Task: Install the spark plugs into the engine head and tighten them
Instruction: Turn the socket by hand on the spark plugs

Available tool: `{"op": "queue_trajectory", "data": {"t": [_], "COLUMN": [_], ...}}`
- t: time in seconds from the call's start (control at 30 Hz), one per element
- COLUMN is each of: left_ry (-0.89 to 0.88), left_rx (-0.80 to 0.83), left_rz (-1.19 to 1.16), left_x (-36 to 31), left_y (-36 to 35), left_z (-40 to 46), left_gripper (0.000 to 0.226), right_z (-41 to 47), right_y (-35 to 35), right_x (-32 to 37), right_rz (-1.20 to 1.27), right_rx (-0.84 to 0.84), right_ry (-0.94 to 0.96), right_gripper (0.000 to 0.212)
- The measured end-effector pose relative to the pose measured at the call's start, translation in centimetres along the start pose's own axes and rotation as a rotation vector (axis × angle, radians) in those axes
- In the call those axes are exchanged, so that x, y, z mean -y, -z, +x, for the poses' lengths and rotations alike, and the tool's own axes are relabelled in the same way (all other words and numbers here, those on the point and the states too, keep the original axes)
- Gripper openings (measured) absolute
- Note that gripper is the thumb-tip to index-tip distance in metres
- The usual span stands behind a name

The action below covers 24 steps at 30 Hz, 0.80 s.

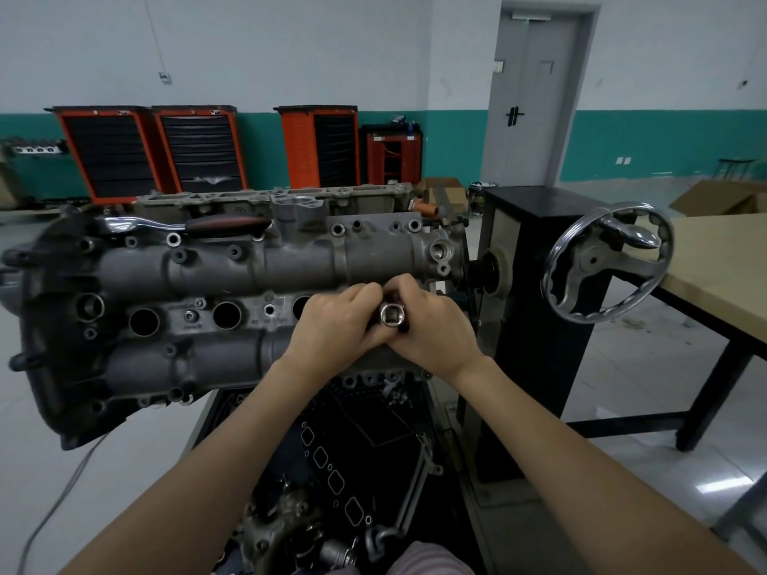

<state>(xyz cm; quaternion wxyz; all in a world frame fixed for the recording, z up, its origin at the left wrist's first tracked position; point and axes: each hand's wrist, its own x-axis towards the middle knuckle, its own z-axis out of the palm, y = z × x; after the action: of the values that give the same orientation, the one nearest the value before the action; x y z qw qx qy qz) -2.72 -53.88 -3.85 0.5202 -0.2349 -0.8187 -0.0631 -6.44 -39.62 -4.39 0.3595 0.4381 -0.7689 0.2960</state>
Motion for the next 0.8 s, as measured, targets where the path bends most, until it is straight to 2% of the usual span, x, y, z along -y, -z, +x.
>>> {"op": "queue_trajectory", "data": {"t": [0.1,0.33,0.47,0.6,0.7,0.8], "left_ry": [0.063,0.035,0.020,-0.012,0.006,0.012], "left_rx": [0.010,-0.010,-0.017,-0.003,0.005,0.006], "left_rz": [0.019,0.010,0.018,0.024,0.031,0.042], "left_x": [-0.29,-0.15,-0.11,-0.17,-0.20,-0.25], "left_y": [0.04,-0.03,-0.17,-0.12,-0.10,-0.18], "left_z": [0.14,0.04,-0.04,0.08,0.08,0.01], "left_gripper": [0.026,0.031,0.033,0.026,0.020,0.021], "right_z": [-0.01,0.12,0.15,0.09,-0.03,-0.10], "right_y": [0.16,0.20,0.09,0.03,0.12,0.21], "right_x": [0.02,0.04,0.07,0.10,0.10,0.06], "right_rz": [0.010,-0.046,-0.060,-0.032,-0.010,-0.013], "right_rx": [0.019,0.033,-0.019,-0.017,0.017,0.053], "right_ry": [0.012,0.010,-0.007,-0.038,-0.012,0.042], "right_gripper": [0.034,0.017,0.021,0.019,0.037,0.029]}}
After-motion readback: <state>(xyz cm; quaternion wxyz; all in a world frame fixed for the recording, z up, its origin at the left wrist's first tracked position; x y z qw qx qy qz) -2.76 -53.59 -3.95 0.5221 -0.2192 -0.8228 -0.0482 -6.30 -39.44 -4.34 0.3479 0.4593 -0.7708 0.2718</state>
